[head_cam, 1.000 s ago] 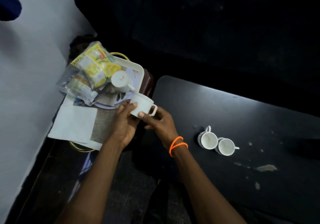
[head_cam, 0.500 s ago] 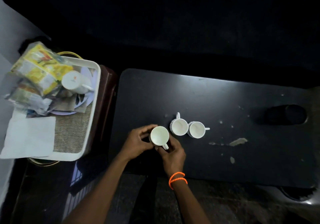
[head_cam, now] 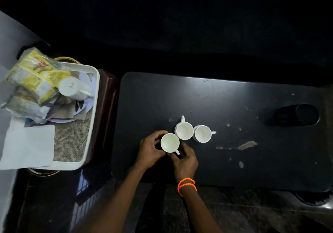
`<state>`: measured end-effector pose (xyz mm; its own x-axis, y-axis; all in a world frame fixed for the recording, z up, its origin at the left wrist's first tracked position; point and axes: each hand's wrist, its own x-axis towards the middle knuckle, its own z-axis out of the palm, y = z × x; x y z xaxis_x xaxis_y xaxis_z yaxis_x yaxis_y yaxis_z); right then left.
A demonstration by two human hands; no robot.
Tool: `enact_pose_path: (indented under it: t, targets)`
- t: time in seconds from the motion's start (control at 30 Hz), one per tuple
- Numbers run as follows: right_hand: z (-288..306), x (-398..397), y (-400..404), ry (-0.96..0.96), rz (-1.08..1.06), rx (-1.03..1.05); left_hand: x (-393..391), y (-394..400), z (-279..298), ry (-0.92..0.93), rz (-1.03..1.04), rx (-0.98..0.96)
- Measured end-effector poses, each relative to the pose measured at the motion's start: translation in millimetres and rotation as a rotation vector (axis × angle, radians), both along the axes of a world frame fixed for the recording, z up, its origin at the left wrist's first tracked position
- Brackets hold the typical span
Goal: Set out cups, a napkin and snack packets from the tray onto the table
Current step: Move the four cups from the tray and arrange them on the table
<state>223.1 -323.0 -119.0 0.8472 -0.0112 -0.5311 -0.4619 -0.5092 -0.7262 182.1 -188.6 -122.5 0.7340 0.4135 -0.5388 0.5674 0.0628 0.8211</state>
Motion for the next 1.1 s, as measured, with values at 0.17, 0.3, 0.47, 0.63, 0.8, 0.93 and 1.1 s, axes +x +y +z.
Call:
enact_pose_path:
  t: [0.17, 0.3, 0.47, 0.63, 0.8, 0.93, 1.1]
  targets:
    - [-6.2, -20.9, 2.6, 0.172, -0.198, -0.191, -5.7, 13.2, -3.9, 0.022, -0.03, 0.116]
    - [-2.9, -51.2, 25.3, 0.501, -0.149, -0.258, -19.7, 51.8, 1.4, 0.046, 0.098, 0.215]
    - [23.8, -56.7, 117.6, 0.31, 0.198, -0.037, -32.8, 129.0, 29.9, 0.016, 0.403, 0.465]
    - [64.4, -19.7, 228.4, -0.1, 0.587, 0.167, -31.3, 203.8, 63.1, -0.037, 0.805, 0.695]
    - [84.0, 11.2, 313.6, -0.091, 0.728, 0.215, -23.9, 257.9, 81.9, 0.18, 0.974, 0.254]
    - [73.2, 20.6, 334.8, 0.06, 0.865, 0.125, -23.5, 268.9, 99.9, 0.13, 0.966, -0.291]
    - [71.2, 11.6, 319.2, 0.086, 0.541, 0.414, -32.9, 273.2, 97.7, -0.06, 0.961, -0.55]
